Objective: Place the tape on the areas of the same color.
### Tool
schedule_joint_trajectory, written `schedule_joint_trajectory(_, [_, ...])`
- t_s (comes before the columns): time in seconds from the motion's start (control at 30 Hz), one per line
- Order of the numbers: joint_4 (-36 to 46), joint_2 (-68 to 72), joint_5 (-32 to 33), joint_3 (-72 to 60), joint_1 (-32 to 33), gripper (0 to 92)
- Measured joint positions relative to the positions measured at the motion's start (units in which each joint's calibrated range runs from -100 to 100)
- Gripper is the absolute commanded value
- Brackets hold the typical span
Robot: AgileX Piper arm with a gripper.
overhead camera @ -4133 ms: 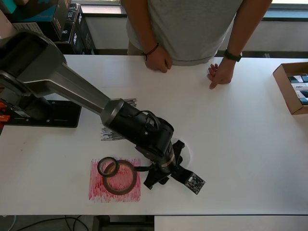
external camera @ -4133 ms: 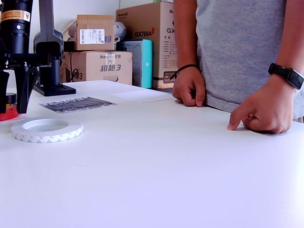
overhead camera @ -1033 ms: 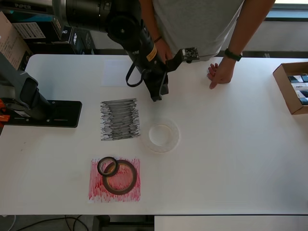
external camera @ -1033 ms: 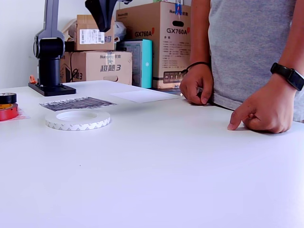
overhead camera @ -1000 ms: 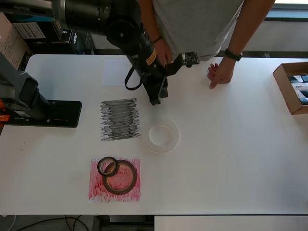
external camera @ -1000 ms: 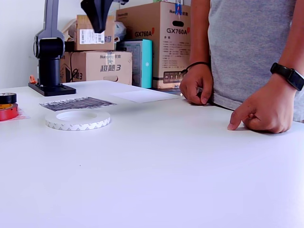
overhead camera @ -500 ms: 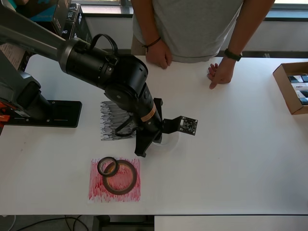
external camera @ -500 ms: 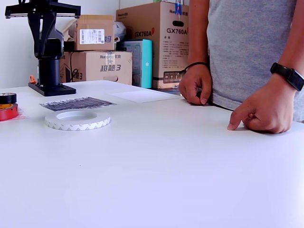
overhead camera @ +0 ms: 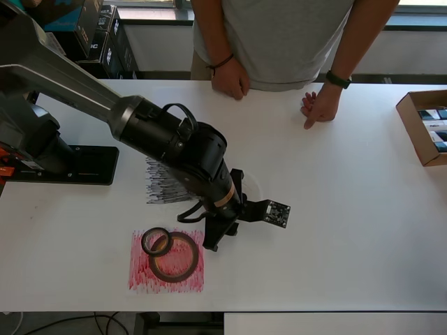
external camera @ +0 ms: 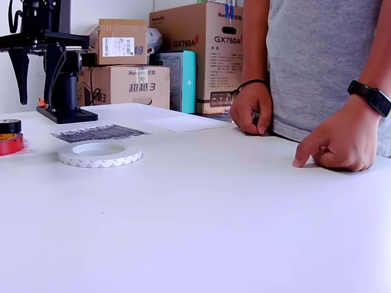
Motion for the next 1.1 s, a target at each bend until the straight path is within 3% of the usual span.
schedule_joint_trajectory(0.43, [-1.1,4.2,2.6,0.9,2.8,59.1])
schedule_joint_trajectory(1.1, [-1.1,4.2,2.4,6.7,4.1,58.8])
